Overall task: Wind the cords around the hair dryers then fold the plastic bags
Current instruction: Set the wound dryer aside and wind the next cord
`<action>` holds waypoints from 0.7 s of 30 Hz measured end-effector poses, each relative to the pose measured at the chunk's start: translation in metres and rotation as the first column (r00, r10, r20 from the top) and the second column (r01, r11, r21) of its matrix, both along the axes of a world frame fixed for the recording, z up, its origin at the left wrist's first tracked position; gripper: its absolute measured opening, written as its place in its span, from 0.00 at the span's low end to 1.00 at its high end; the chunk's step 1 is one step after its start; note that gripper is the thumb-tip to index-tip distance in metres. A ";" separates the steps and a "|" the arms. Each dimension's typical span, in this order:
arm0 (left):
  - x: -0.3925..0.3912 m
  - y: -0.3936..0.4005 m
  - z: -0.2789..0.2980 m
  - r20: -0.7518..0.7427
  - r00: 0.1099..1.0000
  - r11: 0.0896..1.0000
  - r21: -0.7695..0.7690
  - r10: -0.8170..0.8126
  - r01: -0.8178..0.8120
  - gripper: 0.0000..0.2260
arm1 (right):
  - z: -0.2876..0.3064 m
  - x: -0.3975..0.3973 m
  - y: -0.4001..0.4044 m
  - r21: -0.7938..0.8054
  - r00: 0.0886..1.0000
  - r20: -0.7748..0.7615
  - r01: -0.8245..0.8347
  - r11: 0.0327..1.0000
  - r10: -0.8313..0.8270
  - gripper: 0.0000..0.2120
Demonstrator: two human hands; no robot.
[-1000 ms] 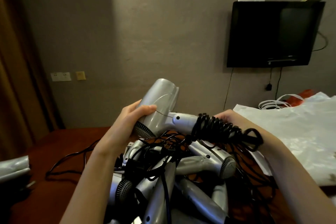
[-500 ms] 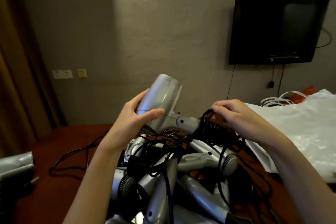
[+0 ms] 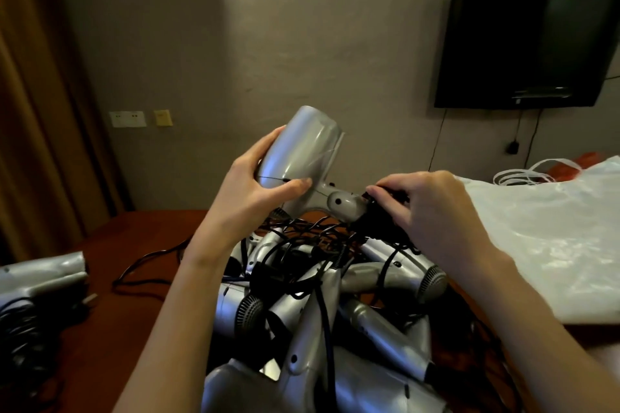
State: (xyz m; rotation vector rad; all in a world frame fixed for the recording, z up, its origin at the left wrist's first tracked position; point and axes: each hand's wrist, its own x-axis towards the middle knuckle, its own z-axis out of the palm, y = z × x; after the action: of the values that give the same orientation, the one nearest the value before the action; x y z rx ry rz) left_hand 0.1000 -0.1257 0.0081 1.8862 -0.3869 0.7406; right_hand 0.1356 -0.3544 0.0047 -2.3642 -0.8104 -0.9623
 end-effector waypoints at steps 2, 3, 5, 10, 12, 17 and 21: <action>0.000 0.002 -0.001 0.009 1.000 1.000 0.007 0.009 -0.009 0.33 | 0.006 -0.004 -0.003 0.024 0.996 -0.077 -0.043 0.999 0.045 0.12; 0.000 0.004 -0.001 0.009 1.000 1.000 0.011 0.013 -0.014 0.34 | 0.010 -0.006 -0.005 0.022 0.981 -0.169 -0.095 0.995 0.097 0.12; 0.001 0.006 -0.001 0.002 1.000 1.000 0.011 0.015 -0.015 0.34 | 0.017 -0.008 -0.011 0.025 0.905 -0.370 -0.215 0.976 0.209 0.10; 0.004 0.005 -0.007 -0.037 0.999 0.999 -0.023 -0.024 0.023 0.32 | 0.021 -0.006 -0.021 0.179 0.850 -0.417 -0.270 0.946 0.321 0.07; 0.006 0.004 -0.009 -0.034 0.999 0.999 -0.021 -0.032 0.031 0.32 | 0.023 -0.006 -0.025 0.171 0.878 -0.377 -0.248 0.954 0.296 0.07; 0.009 0.003 -0.011 -0.029 0.999 0.999 0.029 -0.031 0.032 0.32 | 0.022 -0.005 -0.026 -0.092 0.955 -0.282 -0.124 0.988 0.093 0.09; 0.009 0.001 -0.011 -0.027 0.999 0.996 0.084 -0.029 0.031 0.30 | 0.024 -0.002 -0.028 -0.047 0.850 -0.502 -0.214 0.976 0.163 0.12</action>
State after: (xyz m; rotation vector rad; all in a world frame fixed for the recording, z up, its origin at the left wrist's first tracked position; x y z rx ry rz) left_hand 0.1087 -0.1251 -0.0027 1.9627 -0.4347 0.6886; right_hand 0.1334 -0.3826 0.0289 -2.3975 -0.8712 -0.2096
